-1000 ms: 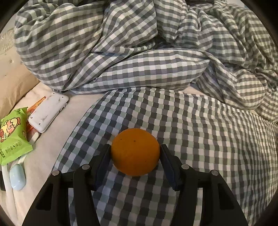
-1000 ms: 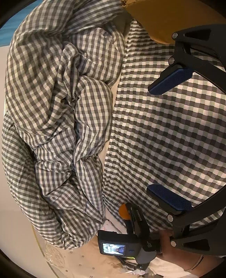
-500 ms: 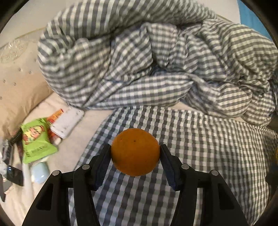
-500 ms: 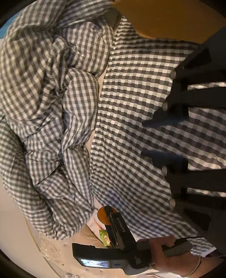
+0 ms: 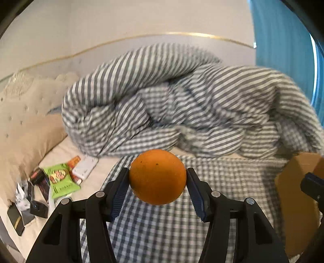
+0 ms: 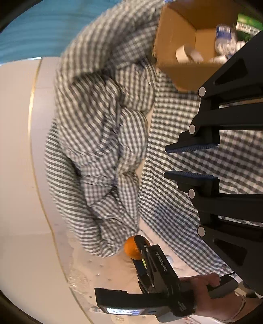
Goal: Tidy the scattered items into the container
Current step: 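Carry the orange over the cardboard box and open the left tool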
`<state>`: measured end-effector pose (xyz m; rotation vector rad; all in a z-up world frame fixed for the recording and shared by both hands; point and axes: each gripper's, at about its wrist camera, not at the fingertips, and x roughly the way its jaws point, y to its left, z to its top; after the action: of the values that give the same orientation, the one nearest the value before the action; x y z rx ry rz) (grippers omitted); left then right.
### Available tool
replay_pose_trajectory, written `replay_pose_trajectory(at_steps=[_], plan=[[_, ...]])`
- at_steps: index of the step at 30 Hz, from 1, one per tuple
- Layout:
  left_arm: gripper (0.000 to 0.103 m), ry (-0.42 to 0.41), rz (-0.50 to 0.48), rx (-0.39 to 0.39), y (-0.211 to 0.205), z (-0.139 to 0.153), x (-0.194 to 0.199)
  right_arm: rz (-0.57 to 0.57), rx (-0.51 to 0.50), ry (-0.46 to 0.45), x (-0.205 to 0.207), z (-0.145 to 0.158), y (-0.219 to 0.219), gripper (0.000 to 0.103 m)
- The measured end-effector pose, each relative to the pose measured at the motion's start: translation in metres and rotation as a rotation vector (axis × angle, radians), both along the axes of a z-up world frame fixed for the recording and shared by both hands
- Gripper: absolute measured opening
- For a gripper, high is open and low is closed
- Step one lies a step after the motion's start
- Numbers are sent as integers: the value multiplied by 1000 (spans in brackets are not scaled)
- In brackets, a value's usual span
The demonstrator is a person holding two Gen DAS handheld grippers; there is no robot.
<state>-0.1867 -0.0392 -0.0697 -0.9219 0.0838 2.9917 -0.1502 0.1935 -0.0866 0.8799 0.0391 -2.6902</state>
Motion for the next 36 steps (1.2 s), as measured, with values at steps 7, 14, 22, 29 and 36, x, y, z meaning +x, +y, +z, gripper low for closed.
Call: replay_pose_trajectory(at_steps=[7,14,22,29,36], plan=[[58,69,-119,20,63,46,54,-76,-7,71,49,41,55,18],[58,103,-250,32,134,74,93,-175,-4,128,96,71,122,18],[58,125,-393,63,217,91,131,-294,-9,179,133,96,191,18],[58,110,-459,61,269,82,146,-368,-4,177,144,98,239,18],[58,40,-477,75,302,57,140,-398,-6,157,140,89,266,18]])
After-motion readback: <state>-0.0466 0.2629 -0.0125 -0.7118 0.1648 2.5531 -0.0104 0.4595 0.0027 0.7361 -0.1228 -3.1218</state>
